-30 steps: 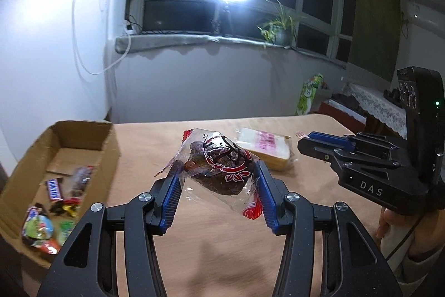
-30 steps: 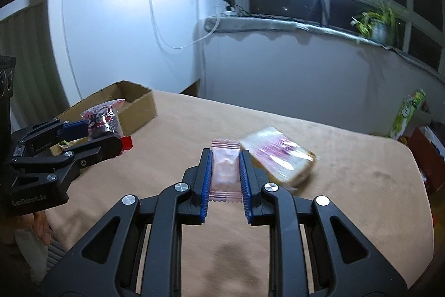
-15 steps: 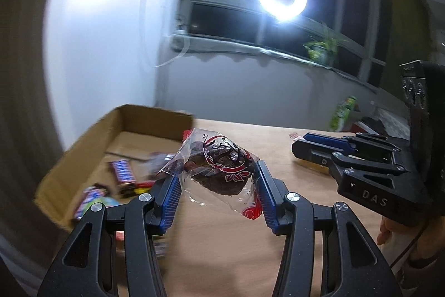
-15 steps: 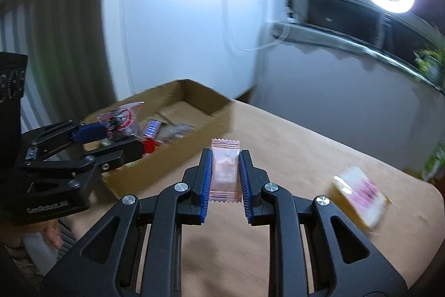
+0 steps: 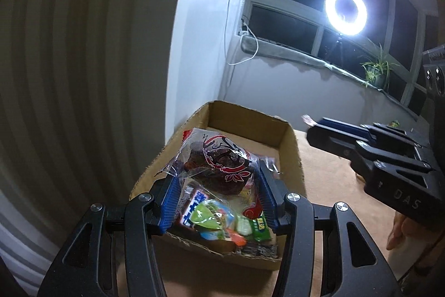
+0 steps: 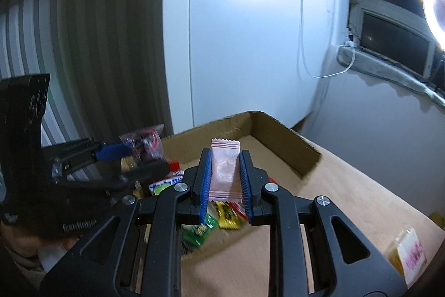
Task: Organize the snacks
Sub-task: 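Open both grippers to drop the chocolate bag and pink candy into the box, then move both grippers back to the bagged bread loaf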
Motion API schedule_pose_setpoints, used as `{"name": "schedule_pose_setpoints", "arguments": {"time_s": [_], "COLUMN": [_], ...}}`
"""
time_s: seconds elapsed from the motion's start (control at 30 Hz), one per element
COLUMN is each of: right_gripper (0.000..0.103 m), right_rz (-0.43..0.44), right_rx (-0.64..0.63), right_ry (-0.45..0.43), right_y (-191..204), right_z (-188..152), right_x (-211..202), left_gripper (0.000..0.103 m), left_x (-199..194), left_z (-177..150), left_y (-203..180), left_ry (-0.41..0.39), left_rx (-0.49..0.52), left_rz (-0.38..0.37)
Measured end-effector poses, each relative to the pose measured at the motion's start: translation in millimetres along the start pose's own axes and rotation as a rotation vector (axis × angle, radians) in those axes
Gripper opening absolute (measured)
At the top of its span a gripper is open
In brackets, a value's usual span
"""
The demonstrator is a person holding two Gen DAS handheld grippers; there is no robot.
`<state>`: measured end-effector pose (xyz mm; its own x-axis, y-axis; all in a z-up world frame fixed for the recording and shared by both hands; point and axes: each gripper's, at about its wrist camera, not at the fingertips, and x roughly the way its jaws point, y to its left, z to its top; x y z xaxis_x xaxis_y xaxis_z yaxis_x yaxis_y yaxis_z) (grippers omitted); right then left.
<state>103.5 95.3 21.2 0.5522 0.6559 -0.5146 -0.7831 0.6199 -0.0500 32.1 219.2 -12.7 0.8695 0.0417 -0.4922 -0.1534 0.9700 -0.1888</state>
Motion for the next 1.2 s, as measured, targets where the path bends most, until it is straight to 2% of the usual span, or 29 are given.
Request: {"name": "schedule_pose_setpoints", "arguments": {"time_s": [0.07, 0.1, 0.13, 0.17, 0.2, 0.4, 0.5, 0.83, 1.0, 1.2], "right_gripper": [0.035, 0.052, 0.061, 0.062, 0.062, 0.062, 0.07, 0.071, 0.073, 0.077], "right_rz": [0.013, 0.001, -0.012, -0.014, -0.017, -0.051, -0.058, -0.085, -0.127, -0.149], "right_rx": [0.005, 0.013, 0.026, 0.041, 0.055, 0.116, 0.132, 0.163, 0.22, 0.287], "right_ry": [0.02, 0.016, 0.002, -0.009, -0.008, -0.004, -0.018, -0.037, -0.051, -0.064], "right_y": [-1.4, -2.7, -5.1, -8.5, -12.2, -26.5, -28.2, -40.0, -63.3, -86.5], "right_z": [-0.2, -3.1, -7.2, -11.8, -16.7, -34.9, -38.9, -54.8, -70.4, -90.0], "right_x": [11.0, 12.8, 11.0, 8.9, 7.8, -1.0, -7.4, -37.3, -57.4, -78.6], "left_gripper": [0.056, 0.059, 0.062, 0.072, 0.076, 0.076, 0.076, 0.076, 0.076, 0.076], "left_x": [9.0, 13.0, 14.3, 14.5, 13.9, 10.7, 12.7, -0.1, -10.5, -8.2], "left_z": [-3.0, -5.9, -8.5, -10.8, -12.9, -14.9, -12.0, -13.0, -35.2, -59.6], "left_y": [-1.4, -2.2, -2.1, -1.4, 0.1, 4.9, 3.0, -16.9, -20.6, -37.8], "left_ry": [0.033, 0.047, 0.051, 0.052, 0.049, 0.041, 0.051, 0.034, 0.065, 0.159], "left_rx": [0.008, 0.011, 0.007, 0.001, -0.005, -0.026, -0.027, 0.02, 0.019, 0.016], "left_rz": [0.022, 0.035, 0.042, 0.046, 0.052, 0.065, 0.074, 0.045, 0.037, -0.047]}}
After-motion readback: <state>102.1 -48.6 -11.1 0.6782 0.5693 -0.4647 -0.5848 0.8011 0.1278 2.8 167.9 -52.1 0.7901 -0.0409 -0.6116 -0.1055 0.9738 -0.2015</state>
